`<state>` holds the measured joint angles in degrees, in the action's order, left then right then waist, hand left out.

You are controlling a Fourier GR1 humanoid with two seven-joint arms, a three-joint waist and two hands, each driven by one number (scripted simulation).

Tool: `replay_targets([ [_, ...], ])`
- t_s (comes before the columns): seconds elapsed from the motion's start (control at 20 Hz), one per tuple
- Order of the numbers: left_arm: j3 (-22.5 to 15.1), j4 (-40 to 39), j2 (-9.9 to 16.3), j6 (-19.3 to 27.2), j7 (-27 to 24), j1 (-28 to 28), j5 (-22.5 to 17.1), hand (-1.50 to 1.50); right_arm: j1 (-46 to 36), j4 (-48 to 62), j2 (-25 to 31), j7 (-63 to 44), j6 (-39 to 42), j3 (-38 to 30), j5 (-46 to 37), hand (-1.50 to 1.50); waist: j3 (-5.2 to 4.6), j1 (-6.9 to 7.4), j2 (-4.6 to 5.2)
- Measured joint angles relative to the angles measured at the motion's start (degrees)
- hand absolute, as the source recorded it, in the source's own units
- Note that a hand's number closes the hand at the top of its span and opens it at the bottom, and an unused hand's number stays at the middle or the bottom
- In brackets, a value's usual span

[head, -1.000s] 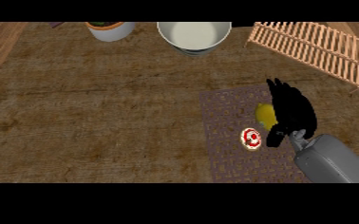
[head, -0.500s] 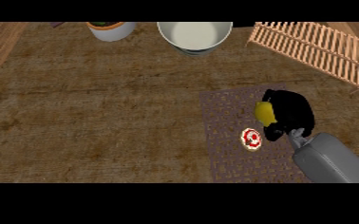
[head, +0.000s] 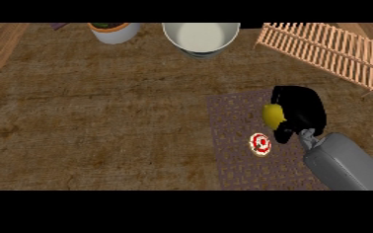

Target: Pick the lemon from the placemat and place it in the tiered shelf

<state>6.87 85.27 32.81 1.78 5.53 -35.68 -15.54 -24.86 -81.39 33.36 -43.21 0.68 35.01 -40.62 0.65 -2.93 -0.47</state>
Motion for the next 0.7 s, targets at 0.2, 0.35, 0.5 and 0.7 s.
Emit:
replay_targets([
  [0.2, 0.42, 0.13, -0.60, -0.03, -0.02, 0.23, 0.71, 0.00, -1.88, 0.16, -0.85, 0.50, -1.05, -2.22, 1.05, 1.50, 0.04, 0.28, 0.17],
  [0.35, 0.45, 0.14, -0.64, -0.47, -0.03, 0.53, 1.59, 0.00, -4.15, 0.53, -1.87, 0.53, -1.29, -4.38, 2.46, 1.50, 0.01, 0.64, 0.31],
  [0.5, 0.84, 0.21, -0.99, -0.72, 0.30, 0.45, 1.79, 0.00, -6.17, 0.03, -2.50, 0.23, -1.71, -6.39, 3.44, 1.50, 0.01, 0.51, 0.15],
  [0.7, 1.58, 0.33, -1.52, -1.19, 0.70, -0.17, 1.77, 0.00, -8.48, -1.84, -3.10, -1.08, -2.08, -9.49, 5.26, 1.50, 0.01, -0.24, -0.26],
])
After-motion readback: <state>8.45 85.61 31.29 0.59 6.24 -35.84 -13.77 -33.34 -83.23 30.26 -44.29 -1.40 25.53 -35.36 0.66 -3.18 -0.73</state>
